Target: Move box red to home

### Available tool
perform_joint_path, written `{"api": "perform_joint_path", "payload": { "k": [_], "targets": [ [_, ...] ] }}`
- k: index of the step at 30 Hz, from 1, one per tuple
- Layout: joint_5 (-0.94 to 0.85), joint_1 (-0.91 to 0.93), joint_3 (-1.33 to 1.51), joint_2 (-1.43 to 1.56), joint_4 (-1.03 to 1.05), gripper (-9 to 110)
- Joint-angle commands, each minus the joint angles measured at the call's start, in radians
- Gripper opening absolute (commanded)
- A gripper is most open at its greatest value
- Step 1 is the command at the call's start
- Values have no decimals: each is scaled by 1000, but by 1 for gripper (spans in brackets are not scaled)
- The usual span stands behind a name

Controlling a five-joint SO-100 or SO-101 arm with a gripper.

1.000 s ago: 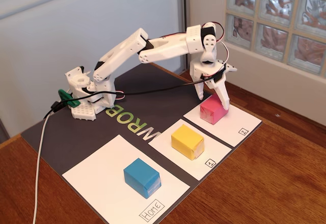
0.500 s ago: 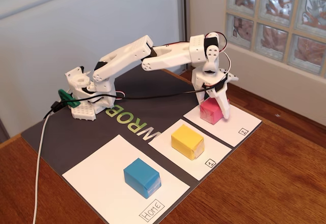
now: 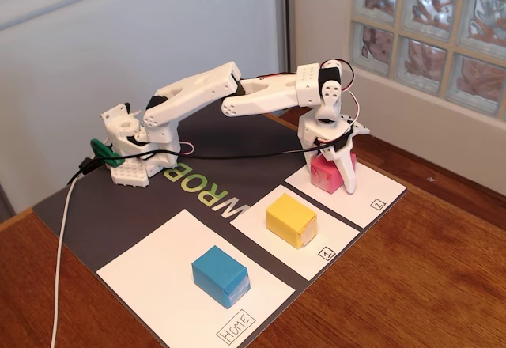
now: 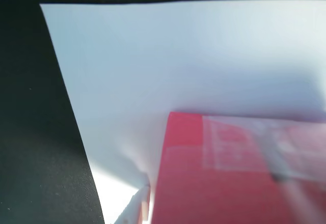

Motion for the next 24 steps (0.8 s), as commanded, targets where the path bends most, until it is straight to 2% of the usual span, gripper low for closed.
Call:
{"api": "perform_joint_path", "payload": {
  "k": [1,7,16,24],
  "targets": [
    [-5,8,-41,2,166,45],
    [-6,3,-60,-17,166,40],
    [-6,6,-95,-29,166,0],
    [-14,12,-97,-15,166,-1]
  ]
}}
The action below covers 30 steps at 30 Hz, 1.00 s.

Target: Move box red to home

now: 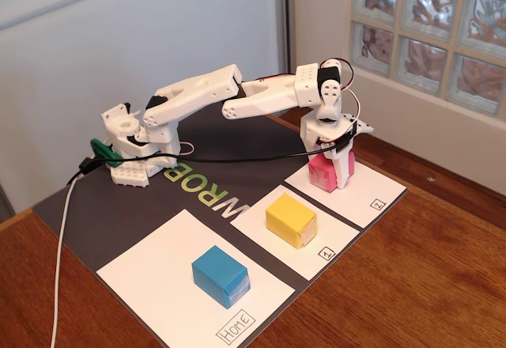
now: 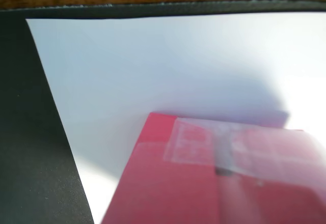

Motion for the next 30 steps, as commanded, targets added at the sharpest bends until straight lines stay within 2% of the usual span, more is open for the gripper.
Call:
{"api": "perform_joint_path", "payload": {
  "k": [1,17,30],
  "targets": [
    [-9,8,-28,25,166,-1],
    [-54,6,9,273,167,-1],
    [-58,-18,250,667,169,-1]
  ]
}}
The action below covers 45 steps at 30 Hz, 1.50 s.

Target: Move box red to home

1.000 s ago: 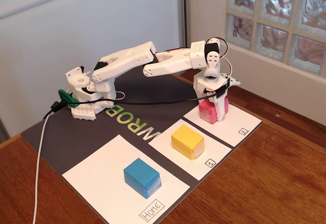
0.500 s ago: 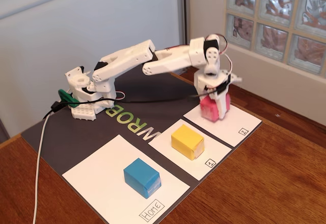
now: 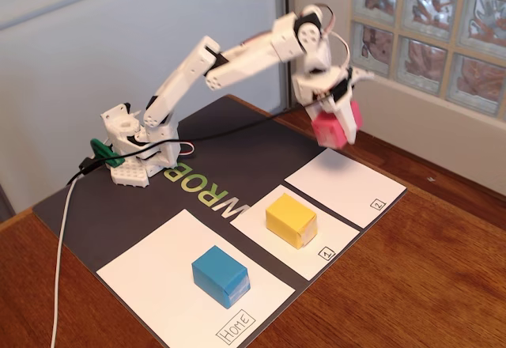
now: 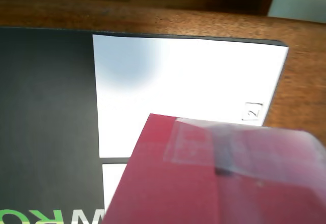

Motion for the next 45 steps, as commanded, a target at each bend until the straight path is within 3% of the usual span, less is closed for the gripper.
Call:
{"api": "perform_joint_path", "payload": {
  "k": [1,13,34,45],
  "targets": [
    [15,-11,38,189,169,-1],
    [176,95,262,572,169,-1],
    [456,776,815,1083,167,-1],
    [733,962,1132,1207,121,-1]
  ]
}}
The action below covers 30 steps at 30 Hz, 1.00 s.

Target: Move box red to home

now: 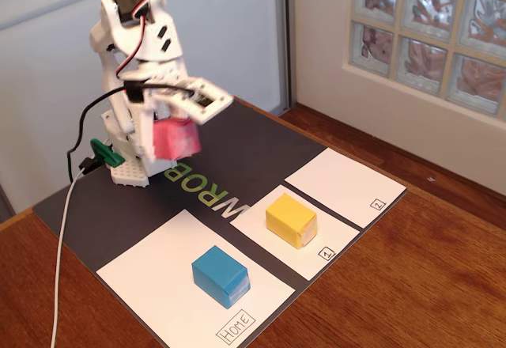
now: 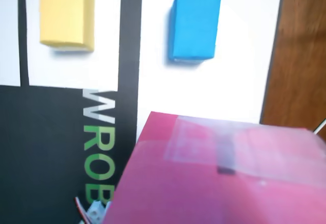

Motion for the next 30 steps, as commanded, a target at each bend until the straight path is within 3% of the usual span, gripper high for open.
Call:
{"api": "perform_joint_path", "payload": {
  "k": [1,6,12,23,30],
  "targets": [
    [67,38,54,46,112,-1],
    [173,61,195,75,41,-1],
    [172,114,356,77,-78,-1],
    [-114,176,394,-86,-325,-1],
    [-193,173,393,-209,-419,-1]
  ]
}}
